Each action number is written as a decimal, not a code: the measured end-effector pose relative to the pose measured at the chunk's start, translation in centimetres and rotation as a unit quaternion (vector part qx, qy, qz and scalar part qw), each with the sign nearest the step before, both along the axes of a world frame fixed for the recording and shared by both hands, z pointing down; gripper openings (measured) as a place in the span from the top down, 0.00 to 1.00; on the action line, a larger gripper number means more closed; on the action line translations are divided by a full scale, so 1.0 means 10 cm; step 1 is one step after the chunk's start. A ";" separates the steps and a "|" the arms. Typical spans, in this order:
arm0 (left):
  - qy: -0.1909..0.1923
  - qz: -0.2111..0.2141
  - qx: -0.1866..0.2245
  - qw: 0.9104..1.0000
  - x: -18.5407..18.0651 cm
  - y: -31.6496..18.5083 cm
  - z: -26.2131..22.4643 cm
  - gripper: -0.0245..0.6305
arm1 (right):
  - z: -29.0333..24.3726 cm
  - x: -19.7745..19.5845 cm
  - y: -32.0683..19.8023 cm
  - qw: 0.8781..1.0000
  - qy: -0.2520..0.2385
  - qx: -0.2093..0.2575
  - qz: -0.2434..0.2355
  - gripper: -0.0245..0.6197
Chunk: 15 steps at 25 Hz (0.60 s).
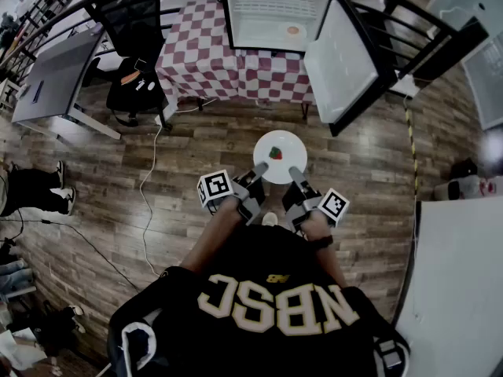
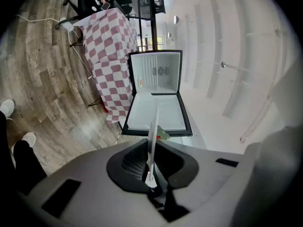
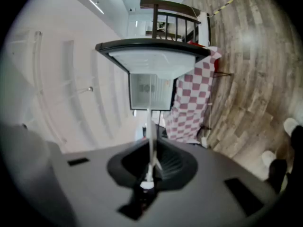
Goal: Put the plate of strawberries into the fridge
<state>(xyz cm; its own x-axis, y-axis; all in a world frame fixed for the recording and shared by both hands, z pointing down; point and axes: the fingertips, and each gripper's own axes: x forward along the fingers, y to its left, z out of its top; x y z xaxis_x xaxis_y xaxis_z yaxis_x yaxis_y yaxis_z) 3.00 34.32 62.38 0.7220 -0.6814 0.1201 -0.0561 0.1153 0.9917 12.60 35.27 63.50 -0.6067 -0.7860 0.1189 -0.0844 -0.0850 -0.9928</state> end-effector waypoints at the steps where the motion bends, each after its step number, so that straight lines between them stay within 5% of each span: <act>1: 0.003 0.000 -0.001 1.000 0.06 -0.01 -0.01 0.91 | 0.00 0.05 -0.01 1.000 -0.002 -0.002 0.001 0.90; 8: 0.013 -0.013 0.005 1.000 0.36 -0.02 -0.07 0.91 | -0.06 0.33 -0.05 1.000 0.003 0.008 -0.003 0.90; 15: 0.004 -0.049 -0.011 0.999 0.28 0.02 0.04 0.91 | 0.06 0.24 -0.07 1.000 0.003 0.009 -0.028 0.90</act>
